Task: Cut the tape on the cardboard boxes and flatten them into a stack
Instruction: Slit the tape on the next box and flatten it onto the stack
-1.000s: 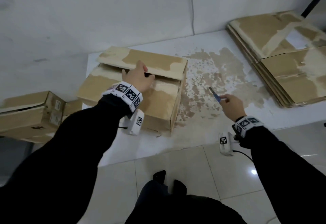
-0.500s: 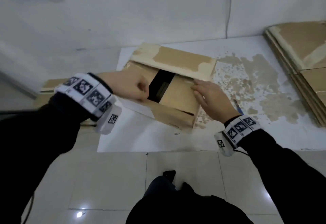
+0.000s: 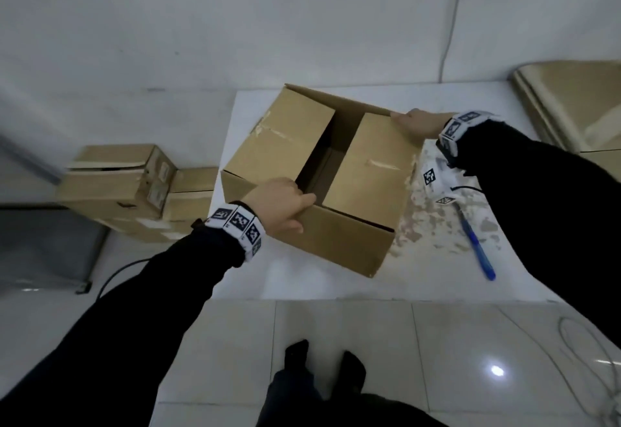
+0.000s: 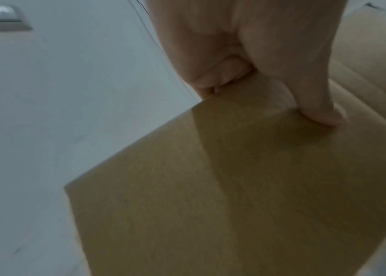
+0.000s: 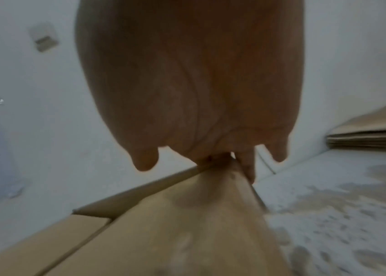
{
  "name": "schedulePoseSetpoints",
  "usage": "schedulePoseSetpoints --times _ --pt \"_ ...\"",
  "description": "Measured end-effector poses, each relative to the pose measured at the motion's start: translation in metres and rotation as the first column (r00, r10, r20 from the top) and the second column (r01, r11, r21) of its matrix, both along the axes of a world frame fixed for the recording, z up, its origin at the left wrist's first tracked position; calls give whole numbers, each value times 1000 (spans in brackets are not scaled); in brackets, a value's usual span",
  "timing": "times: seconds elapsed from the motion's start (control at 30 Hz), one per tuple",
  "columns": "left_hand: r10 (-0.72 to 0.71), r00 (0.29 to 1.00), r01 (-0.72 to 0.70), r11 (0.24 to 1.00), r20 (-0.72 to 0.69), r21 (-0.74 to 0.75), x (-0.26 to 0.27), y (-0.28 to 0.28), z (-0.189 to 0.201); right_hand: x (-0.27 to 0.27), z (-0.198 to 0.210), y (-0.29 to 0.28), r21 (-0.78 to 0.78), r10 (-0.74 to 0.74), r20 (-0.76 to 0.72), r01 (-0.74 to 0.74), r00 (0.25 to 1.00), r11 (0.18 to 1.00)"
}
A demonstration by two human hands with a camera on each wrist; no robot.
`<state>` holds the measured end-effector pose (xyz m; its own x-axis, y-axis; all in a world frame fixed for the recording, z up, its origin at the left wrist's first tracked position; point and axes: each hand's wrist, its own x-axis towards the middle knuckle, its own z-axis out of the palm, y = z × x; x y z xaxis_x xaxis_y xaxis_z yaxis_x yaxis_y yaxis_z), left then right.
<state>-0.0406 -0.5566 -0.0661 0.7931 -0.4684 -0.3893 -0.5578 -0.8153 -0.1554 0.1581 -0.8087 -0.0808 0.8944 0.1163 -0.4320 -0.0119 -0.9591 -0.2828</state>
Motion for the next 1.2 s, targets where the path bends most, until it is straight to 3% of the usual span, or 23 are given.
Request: schedulePoseSetpoints --times 0.1,0.2,0.27,0.37,0.4,0.47,0.53,0.6,0.67,0.7,0.8,0.9,0.93,0.97,1.03,1.1,1.2 --pt "-94 995 91 993 37 70 6 5 -3 -30 14 34 -44 198 94 -194 976 980" --pt "-139 986 129 985 90 114 5 4 -5 -82 27 77 -72 534 -60 -537 843 840" --pt "-148 983 134 984 111 120 3 4 -5 -110 43 88 -99 570 -141 -584 809 805" --pt "-159 975 139 981 157 133 0 2 -3 -135 91 67 -137 511 207 -492 834 860" --pt "-150 973 128 983 172 133 -1 2 -1 -142 105 52 -168 473 303 -442 827 881" --pt "-131 965 95 983 229 159 -5 4 7 -167 122 20 -302 414 353 -317 839 899" --pt "-71 934 16 987 350 158 -8 14 22 -194 117 -7 -407 282 205 -181 937 896" --pt "66 878 -125 988 475 94 -7 34 38 -212 91 -16 -254 19 -46 -31 999 967" --pt "246 830 -295 955 500 19 -1 62 48 -216 63 -10 -4 -189 -220 192 957 981" --pt "330 817 -375 927 472 0 3 77 48 -213 50 -2 137 -285 -273 331 919 934" --pt "561 804 -555 827 199 -88 18 110 38 -199 19 23 378 -498 -329 595 802 709" --pt "652 698 -716 643 -296 -273 38 128 17 -191 5 32 385 -548 -240 597 801 704" --pt "634 657 -752 588 -407 -298 43 130 15 -191 5 30 403 -557 -253 609 791 683" --pt "616 650 -757 582 -446 -299 50 131 14 -193 7 28 438 -567 -265 621 780 650" --pt "586 714 -696 652 -383 -299 65 129 21 -198 13 23 511 -626 -224 636 747 578" --pt "513 800 -599 699 -310 -390 80 120 38 -201 16 21 596 -700 -129 619 703 512" --pt "378 915 -376 678 -139 -632 90 88 78 -204 8 27 638 -777 141 545 613 545"
